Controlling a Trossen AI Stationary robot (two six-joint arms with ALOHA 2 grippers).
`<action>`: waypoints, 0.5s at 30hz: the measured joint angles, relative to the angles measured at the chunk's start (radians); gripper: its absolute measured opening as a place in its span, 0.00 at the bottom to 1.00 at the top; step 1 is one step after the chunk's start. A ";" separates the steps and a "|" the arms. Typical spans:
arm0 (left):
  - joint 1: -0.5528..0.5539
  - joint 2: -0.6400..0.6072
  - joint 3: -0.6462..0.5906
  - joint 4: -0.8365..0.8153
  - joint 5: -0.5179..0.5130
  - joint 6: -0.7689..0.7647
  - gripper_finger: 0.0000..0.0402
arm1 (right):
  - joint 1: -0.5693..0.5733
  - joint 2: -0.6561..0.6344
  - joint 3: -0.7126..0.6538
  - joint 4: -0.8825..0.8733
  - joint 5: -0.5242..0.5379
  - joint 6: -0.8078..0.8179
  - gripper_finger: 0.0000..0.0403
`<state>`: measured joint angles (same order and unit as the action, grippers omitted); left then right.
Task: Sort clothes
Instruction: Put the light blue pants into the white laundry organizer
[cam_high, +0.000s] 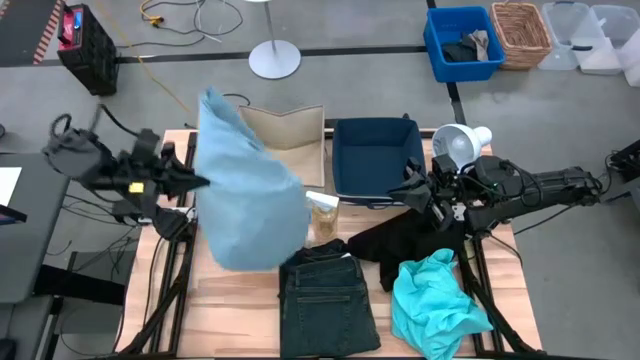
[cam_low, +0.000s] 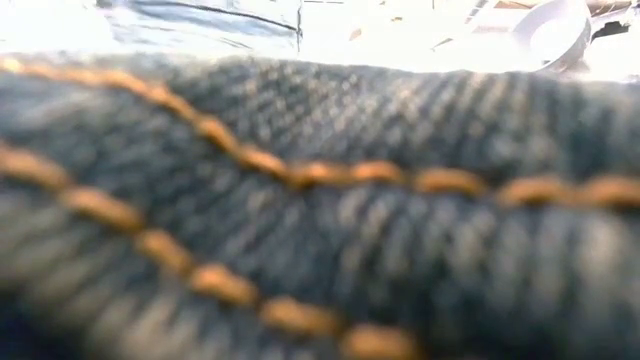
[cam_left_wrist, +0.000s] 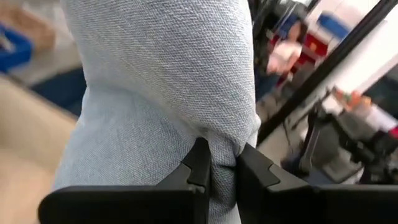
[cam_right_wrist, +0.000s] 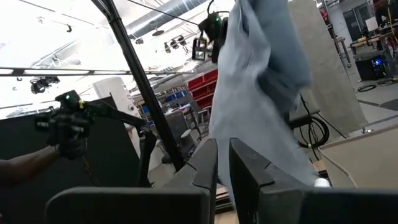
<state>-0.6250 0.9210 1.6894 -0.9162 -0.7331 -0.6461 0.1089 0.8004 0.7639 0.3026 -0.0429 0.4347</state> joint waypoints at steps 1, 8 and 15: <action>0.000 -0.006 0.000 0.033 -0.012 0.036 0.08 | 0.000 0.000 0.000 -0.002 0.000 0.001 0.14; 0.000 -0.029 0.002 0.330 -0.026 0.288 0.08 | 0.000 0.000 0.000 -0.003 0.000 0.003 0.14; 0.000 -0.025 0.002 0.511 -0.032 0.456 0.08 | 0.000 0.000 0.000 -0.003 0.000 0.003 0.14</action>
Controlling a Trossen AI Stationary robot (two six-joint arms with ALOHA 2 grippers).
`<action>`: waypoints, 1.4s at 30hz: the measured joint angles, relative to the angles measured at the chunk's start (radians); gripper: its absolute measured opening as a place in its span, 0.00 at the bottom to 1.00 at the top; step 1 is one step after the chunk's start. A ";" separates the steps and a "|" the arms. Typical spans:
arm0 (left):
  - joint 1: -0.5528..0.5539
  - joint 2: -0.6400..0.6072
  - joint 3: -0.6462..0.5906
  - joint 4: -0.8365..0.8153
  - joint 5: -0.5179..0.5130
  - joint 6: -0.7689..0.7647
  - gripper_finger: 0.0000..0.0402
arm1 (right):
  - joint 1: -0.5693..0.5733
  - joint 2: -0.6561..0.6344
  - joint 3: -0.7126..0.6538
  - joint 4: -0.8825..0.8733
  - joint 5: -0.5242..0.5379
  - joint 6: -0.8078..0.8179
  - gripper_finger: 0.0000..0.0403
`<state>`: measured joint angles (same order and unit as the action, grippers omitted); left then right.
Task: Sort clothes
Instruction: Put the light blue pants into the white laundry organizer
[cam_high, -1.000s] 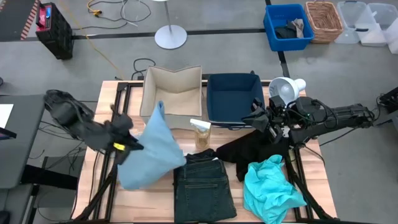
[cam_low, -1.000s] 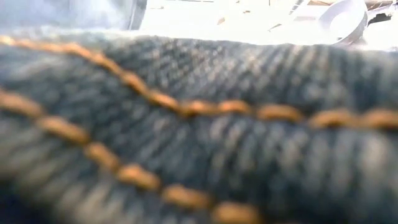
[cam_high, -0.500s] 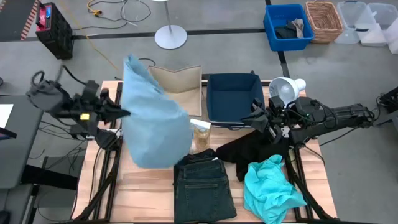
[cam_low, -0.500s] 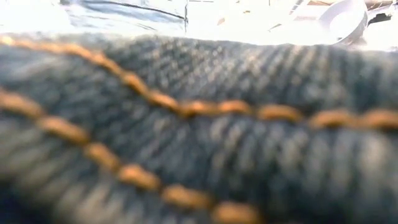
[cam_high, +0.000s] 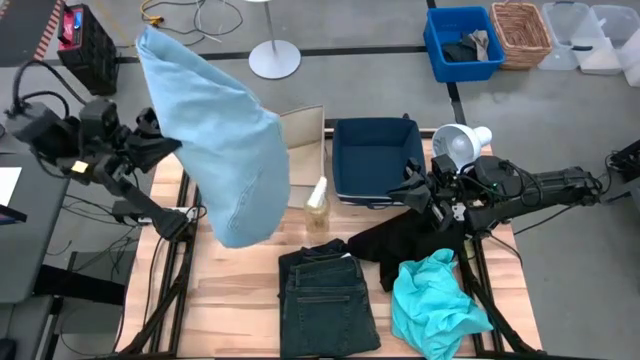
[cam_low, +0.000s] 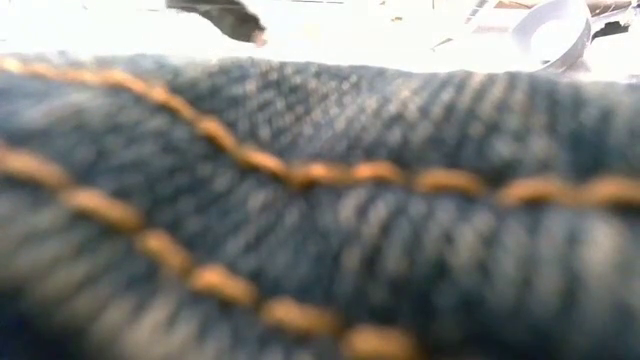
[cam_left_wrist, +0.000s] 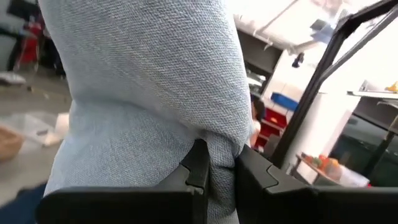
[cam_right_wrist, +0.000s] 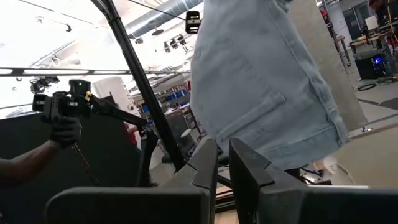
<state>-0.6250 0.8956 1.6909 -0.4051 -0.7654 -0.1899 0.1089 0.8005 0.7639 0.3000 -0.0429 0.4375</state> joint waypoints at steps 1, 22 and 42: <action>0.000 0.003 0.000 0.025 -0.012 0.025 0.08 | 0.000 0.000 0.000 0.000 0.000 0.000 0.14; 0.161 0.129 0.001 0.387 -0.460 0.516 0.08 | 0.000 0.000 0.000 0.001 0.000 0.000 0.14; 0.523 0.358 0.000 -0.126 -0.501 0.072 0.08 | 0.000 0.000 0.000 0.001 0.000 0.000 0.14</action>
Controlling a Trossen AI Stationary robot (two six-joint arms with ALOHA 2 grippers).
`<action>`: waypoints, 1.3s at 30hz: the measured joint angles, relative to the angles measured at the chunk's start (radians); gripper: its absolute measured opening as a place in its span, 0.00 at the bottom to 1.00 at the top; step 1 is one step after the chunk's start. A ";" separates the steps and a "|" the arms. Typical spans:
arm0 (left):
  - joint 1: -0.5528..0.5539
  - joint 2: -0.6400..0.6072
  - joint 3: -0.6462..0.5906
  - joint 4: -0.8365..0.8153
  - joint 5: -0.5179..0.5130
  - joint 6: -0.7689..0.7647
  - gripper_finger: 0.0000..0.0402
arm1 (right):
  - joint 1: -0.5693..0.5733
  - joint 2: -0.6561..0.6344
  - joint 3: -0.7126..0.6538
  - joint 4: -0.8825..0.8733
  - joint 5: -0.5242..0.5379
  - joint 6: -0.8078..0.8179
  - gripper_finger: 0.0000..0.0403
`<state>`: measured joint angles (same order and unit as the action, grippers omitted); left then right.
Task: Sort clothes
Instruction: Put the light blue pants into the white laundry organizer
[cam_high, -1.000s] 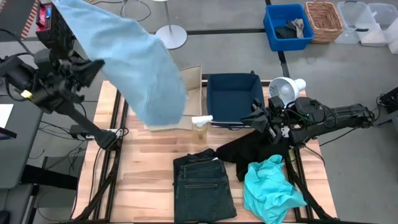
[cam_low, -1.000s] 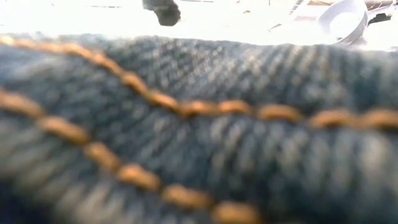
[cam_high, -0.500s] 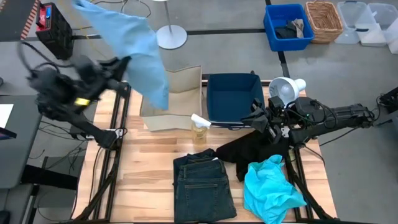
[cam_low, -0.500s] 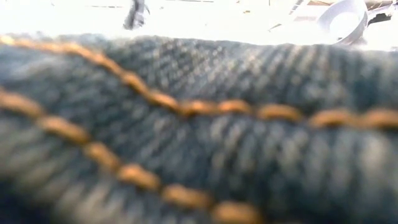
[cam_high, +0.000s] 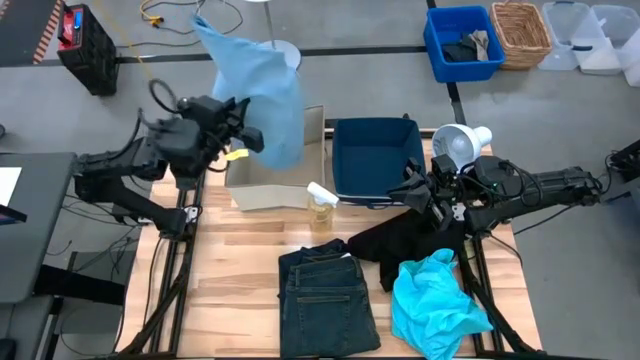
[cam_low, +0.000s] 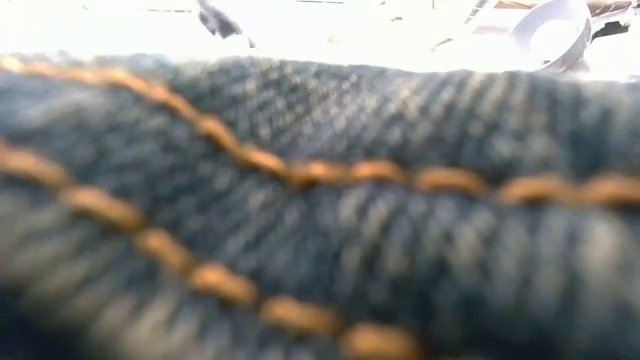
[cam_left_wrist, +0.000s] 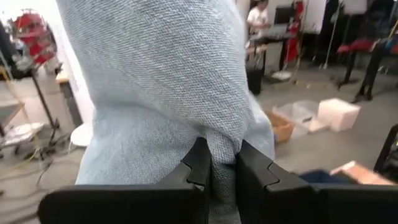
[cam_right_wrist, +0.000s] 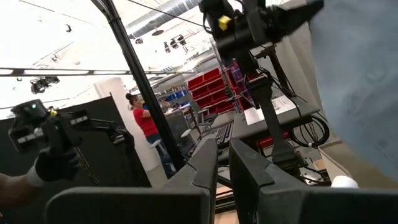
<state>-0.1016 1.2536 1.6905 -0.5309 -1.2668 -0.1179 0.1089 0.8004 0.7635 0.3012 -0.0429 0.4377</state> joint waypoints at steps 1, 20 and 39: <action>0.004 0.001 0.000 -0.056 0.000 -0.052 0.08 | 0.000 0.000 0.000 0.000 0.000 0.000 0.14; 0.096 0.081 -0.036 -0.756 0.212 -0.681 0.08 | 0.001 0.000 0.000 0.000 0.000 0.000 0.14; 0.172 0.306 -0.056 -0.723 0.381 -0.575 0.22 | 0.001 0.000 0.000 0.000 0.000 0.000 0.14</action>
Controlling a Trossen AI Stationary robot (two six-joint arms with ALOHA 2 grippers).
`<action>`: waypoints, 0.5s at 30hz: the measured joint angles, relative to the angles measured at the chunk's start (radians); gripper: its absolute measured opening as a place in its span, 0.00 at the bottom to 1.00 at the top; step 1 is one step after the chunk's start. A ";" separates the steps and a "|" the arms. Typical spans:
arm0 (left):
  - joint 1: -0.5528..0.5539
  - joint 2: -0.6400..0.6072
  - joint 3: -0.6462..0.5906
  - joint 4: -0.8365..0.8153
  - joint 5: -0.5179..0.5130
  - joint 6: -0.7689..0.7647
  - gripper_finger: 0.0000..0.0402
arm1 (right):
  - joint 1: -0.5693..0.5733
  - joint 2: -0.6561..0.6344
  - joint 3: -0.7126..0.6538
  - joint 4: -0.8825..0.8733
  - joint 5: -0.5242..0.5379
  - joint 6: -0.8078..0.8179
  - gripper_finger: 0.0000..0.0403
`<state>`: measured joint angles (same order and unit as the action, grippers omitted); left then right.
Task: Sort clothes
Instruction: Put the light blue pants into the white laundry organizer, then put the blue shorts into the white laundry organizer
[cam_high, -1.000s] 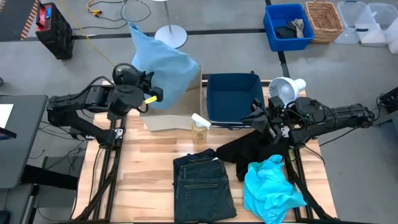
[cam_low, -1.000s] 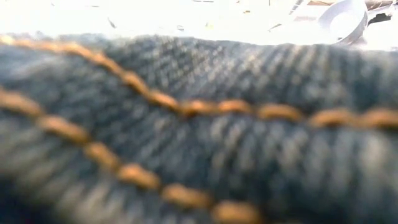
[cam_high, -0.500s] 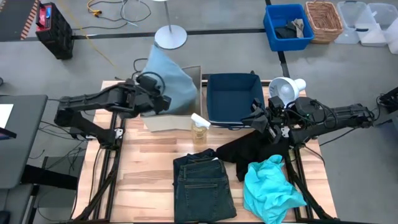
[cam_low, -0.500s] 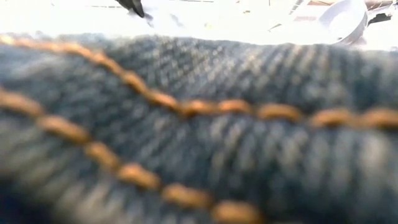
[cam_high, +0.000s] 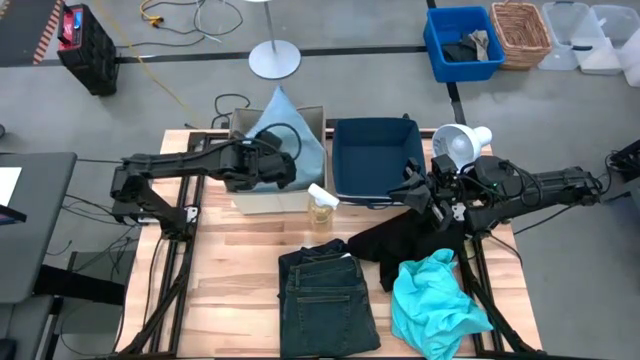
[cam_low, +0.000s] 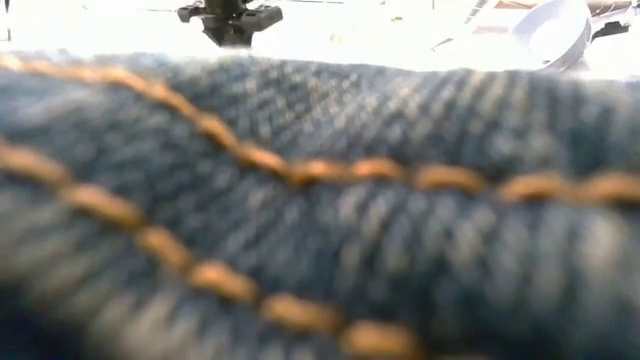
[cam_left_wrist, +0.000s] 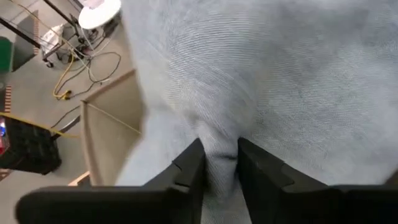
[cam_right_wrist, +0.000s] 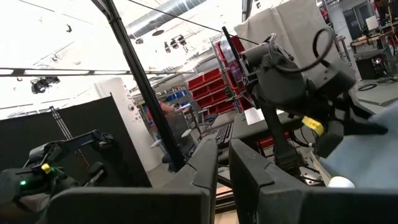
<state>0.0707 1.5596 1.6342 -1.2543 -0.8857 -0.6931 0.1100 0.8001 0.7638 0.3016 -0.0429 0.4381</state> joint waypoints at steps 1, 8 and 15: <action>0.001 0.000 0.000 0.003 0.014 0.001 0.24 | 0.000 0.000 0.000 0.000 0.000 0.000 0.14; 0.004 -0.027 0.006 0.045 0.092 -0.005 0.47 | 0.000 0.000 0.000 -0.001 0.000 0.000 0.14; 0.004 -0.113 0.009 0.106 0.223 0.049 0.59 | 0.000 0.000 0.000 -0.001 0.000 0.007 0.14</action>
<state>0.0742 1.4468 1.6428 -1.1480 -0.6632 -0.6444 0.1101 0.8001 0.7636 0.3004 -0.0429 0.4450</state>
